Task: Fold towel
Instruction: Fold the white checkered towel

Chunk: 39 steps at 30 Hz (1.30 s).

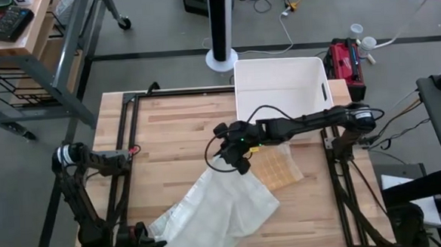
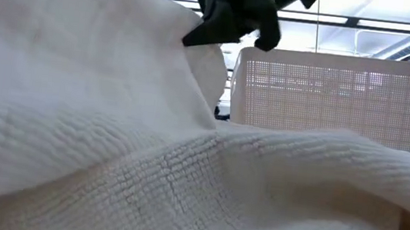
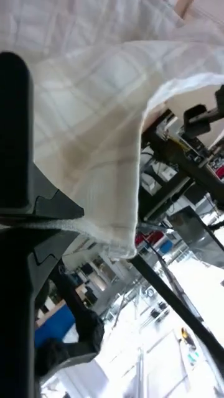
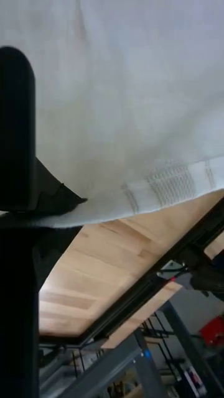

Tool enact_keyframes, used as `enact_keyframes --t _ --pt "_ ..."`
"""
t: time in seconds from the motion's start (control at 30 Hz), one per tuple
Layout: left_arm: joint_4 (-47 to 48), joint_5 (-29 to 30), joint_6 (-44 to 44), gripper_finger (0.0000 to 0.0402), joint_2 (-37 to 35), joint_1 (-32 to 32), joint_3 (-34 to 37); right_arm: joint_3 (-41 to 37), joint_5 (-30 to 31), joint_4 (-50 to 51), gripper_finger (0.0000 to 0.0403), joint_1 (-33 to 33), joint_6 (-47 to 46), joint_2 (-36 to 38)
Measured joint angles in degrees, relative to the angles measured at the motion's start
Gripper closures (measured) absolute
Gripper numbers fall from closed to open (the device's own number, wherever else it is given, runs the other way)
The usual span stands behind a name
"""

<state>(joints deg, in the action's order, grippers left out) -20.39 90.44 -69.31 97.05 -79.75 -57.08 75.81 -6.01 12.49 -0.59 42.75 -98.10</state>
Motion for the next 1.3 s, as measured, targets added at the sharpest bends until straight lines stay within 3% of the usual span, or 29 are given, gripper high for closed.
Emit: enact_keyframes --t 0.17,0.37,0.57,0.8,1.0,1.3 --pt "0.0 -0.6 -2.2 0.0402 0.6 0.6 1.2 0.1 0.0 -3.1 0.0403 0.9 1.4 -2.3" --pt "0.5 -1.0 3.8 0.0402 0.6 2.6 1.4 0.0 0.0 -4.3 0.0389 1.0 0.7 -3.3" --pt "0.4 -0.8 4.4 0.0383 0.5 2.8 1.5 0.0 0.0 -4.5 0.0331 1.0 -3.4 -2.9" --pt "0.4 -0.6 4.2 0.0314 0.5 3.3 1.5 0.0 0.0 -4.7 0.0246 1.0 -4.0 -1.8" --pt "-0.2 -0.4 2.4 0.0262 -1.0 3.3 1.5 3.3 3.4 -4.4 0.0204 1.2 -4.5 -1.6" --pt "-0.3 -0.4 2.5 0.0283 -1.6 3.0 1.5 10.7 3.8 4.0 0.0176 1.8 -4.6 -1.3"
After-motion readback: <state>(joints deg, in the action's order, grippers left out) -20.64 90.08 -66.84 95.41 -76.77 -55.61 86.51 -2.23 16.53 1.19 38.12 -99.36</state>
